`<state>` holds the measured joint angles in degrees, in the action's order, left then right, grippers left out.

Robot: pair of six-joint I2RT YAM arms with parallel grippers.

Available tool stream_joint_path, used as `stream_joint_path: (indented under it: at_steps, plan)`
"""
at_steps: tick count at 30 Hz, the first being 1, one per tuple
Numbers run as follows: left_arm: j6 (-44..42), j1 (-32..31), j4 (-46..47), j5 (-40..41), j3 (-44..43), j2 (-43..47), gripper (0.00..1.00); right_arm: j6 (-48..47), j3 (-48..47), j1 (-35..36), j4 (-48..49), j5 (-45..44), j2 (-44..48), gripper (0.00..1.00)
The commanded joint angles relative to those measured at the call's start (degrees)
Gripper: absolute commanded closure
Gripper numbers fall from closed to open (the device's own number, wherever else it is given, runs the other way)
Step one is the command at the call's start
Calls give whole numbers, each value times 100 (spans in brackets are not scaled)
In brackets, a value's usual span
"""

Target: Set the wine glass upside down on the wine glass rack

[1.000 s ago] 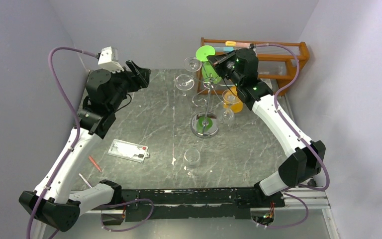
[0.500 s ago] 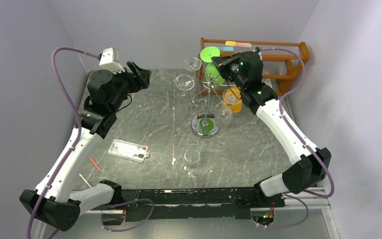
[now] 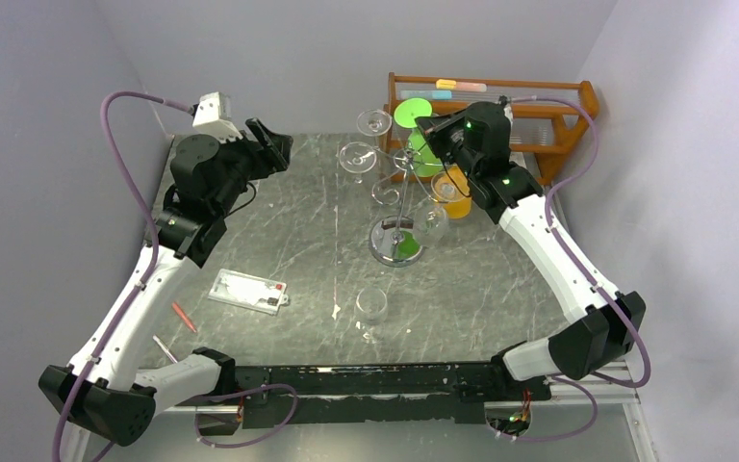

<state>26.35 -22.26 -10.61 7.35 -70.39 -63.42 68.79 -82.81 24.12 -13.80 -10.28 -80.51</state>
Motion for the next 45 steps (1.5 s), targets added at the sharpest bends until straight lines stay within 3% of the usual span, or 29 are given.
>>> stream_joint_path:
  at_steps: [1, 15, 25, 31, 37, 45]
  plan:
    - [-60, 33, -37, 117, 69, 66, 25, -39, 12, -48, -31, -545, 97, 100]
    - [3, 38, -37, -846, 33, 114, 25, -339, 105, -48, 249, -1323, 268, 100]
    - [-20, 42, -220, -1456, 83, 402, 24, -586, -224, -53, 404, -719, -224, 96]
    - [-66, 38, -303, -1390, 103, 471, 24, -533, -94, -50, 396, -489, -109, 77]
    - [-228, 38, -552, -1658, 19, 554, 25, -616, 188, -58, 487, -20, 247, 51]
    - [-531, 39, -1044, -1978, 92, 841, 24, -577, 577, -60, 522, 532, 910, 42]
